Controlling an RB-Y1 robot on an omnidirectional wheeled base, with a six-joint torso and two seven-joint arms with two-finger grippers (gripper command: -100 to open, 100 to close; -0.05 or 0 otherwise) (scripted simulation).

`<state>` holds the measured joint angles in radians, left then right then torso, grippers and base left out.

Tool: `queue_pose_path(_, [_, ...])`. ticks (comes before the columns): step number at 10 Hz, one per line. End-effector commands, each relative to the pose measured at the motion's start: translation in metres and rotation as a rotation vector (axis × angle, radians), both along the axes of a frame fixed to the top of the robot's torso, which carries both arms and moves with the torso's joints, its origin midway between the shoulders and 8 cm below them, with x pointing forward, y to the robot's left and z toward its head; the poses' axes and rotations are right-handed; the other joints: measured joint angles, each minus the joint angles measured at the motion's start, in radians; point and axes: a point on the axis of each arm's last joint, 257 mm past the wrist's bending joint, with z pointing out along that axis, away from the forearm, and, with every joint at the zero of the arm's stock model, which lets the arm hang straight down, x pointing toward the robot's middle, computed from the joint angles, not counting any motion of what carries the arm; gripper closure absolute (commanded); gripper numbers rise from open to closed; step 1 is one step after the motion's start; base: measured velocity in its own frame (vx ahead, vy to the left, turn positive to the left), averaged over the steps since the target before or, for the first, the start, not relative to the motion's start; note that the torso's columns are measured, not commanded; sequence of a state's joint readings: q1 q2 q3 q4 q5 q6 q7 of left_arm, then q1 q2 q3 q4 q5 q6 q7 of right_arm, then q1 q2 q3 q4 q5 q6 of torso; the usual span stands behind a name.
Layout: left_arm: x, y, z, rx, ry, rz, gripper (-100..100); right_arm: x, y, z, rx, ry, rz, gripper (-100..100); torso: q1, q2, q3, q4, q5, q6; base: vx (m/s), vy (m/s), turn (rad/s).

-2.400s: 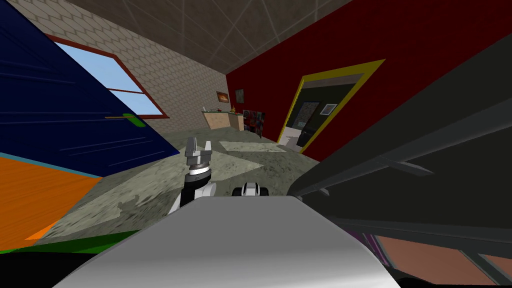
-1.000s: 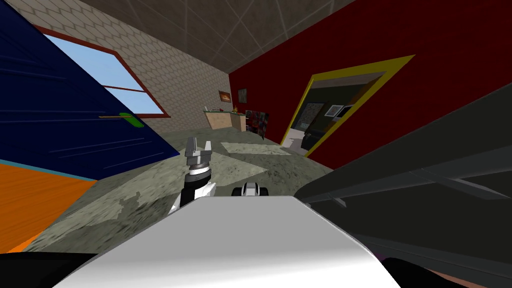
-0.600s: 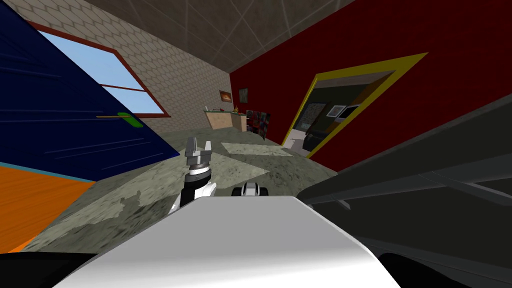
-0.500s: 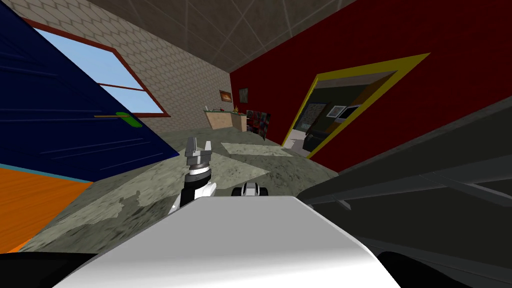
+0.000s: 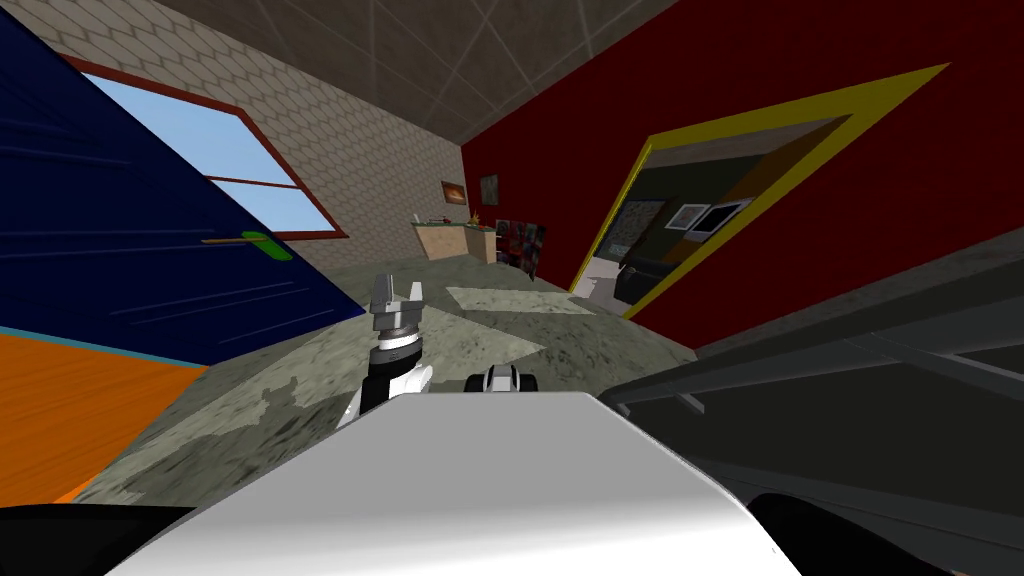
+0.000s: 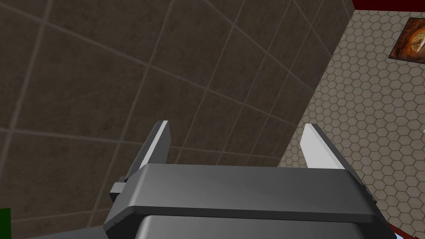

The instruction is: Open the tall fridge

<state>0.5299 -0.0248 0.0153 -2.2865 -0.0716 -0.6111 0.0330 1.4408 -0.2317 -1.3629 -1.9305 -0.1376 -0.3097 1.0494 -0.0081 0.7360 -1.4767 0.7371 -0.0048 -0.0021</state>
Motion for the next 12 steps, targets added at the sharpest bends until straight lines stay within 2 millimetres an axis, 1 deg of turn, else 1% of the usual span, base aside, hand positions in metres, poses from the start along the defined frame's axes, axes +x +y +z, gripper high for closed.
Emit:
queue_pose_path(1, [0.0, 0.0, 0.0, 0.0, 0.0, 0.0, 0, 0.005, -0.008, -0.032, 0.052, -0.039, 0.012, -100, 0.006, 0.001, 0.0, 0.0, 0.003, 0.001, 0.106, 0.057, 0.019])
queue_pose_path(2, [0.0, 0.0, 0.0, 0.0, 0.0, 0.0, 0, 0.003, -0.007, -0.023, 0.041, -0.03, 0.008, -100, 0.009, 0.002, 0.001, 0.001, 0.005, 0.002, 0.045, 0.024, 0.003])
queue_pose_path(3, [0.0, 0.0, 0.0, 0.0, 0.0, 0.0, 0, 0.003, -0.007, -0.024, 0.043, -0.032, 0.009, -100, 0.009, 0.005, 0.002, 0.002, 0.006, 0.002, 0.011, 0.003, 0.001])
queue_pose_path(4, [0.0, 0.0, 0.0, 0.0, 0.0, 0.0, 0, 0.003, -0.007, -0.024, 0.043, -0.032, 0.009, 100, 0.007, 0.006, 0.004, 0.002, 0.005, 0.002, 0.006, 0.002, 0.001])
queue_pose_path(6, [0.0, 0.0, 0.0, 0.0, 0.0, 0.0, 0, -0.022, -0.009, -0.021, 0.033, -0.032, -0.081, 100, 0.009, 0.001, 0.001, 0.001, 0.005, 0.001, 0.081, 0.052, 0.236])
queue_pose_path(7, [0.0, 0.0, 0.0, 0.0, 0.0, 0.0, 0, -0.025, -0.011, -0.022, 0.038, -0.033, -0.096, 100, 0.011, -0.003, -0.003, -0.001, 0.006, 0.002, 0.101, 0.051, 0.124])
queue_pose_path(8, [0.0, 0.0, 0.0, 0.0, 0.0, 0.0, 0, -0.038, -0.011, -0.021, 0.033, -0.033, -0.141, 100, 0.009, -0.002, -0.002, -0.001, 0.006, 0.003, 0.083, 0.04, 0.171])
queue_pose_path(9, [0.0, 0.0, 0.0, 0.0, 0.0, 0.0, 0, -0.04, -0.012, -0.021, 0.036, -0.034, -0.149, 100, 0.008, 0.001, 0.0, 0.001, 0.005, 0.002, 0.073, 0.025, 0.094])
queue_pose_path(11, [0.0, 0.0, 0.0, 0.0, 0.0, 0.0, 0, -0.066, -0.01, -0.019, 0.029, -0.034, -0.241, 100, 0.007, 0.003, 0.002, 0.001, 0.004, 0.002, 0.11, 0.045, 0.234])
queue_pose_path(12, [0.0, 0.0, 0.0, 0.0, 0.0, 0.0, 0, -0.069, -0.011, -0.02, 0.034, -0.035, -0.255, 100, 0.009, 0.0, 0.0, 0.001, 0.005, 0.002, 0.094, 0.042, 0.11])
